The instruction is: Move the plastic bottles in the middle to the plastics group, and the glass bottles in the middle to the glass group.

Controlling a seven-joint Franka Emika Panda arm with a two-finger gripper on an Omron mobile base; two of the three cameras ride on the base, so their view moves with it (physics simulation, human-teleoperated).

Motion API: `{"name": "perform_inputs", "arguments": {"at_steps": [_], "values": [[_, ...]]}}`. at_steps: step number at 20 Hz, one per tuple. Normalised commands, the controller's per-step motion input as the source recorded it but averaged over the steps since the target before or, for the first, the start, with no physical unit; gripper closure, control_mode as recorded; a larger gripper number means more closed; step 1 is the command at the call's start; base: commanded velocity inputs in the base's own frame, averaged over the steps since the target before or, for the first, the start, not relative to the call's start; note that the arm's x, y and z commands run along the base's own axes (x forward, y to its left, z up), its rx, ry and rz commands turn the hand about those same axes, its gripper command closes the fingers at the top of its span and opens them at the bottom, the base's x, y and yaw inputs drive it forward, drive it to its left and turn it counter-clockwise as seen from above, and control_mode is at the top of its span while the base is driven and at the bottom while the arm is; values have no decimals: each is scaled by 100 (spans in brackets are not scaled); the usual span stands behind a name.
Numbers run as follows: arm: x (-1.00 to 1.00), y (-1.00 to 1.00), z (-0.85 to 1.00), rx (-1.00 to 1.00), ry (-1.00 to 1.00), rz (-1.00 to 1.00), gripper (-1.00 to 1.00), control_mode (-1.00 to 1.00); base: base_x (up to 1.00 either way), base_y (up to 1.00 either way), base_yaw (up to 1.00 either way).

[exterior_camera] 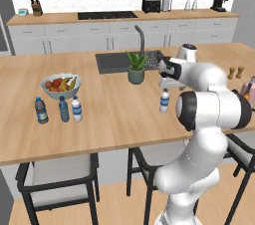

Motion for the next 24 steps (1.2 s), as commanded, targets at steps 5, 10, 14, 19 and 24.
{"name": "perform_inputs", "arguments": {"at_steps": [5,10,14,19,24], "values": [[40,8,-21,-2,-7,2,-100,-100,0,0,0],[41,0,-30,-1,0,0,-100,-100,0,0,0],[15,4,-24,0,0,0,-100,-100,0,0,0],[12,5,-14,0,0,0,-100,-100,0,0,0],[2,1,-18,0,0,0,-100,-100,0,0,0]]}}
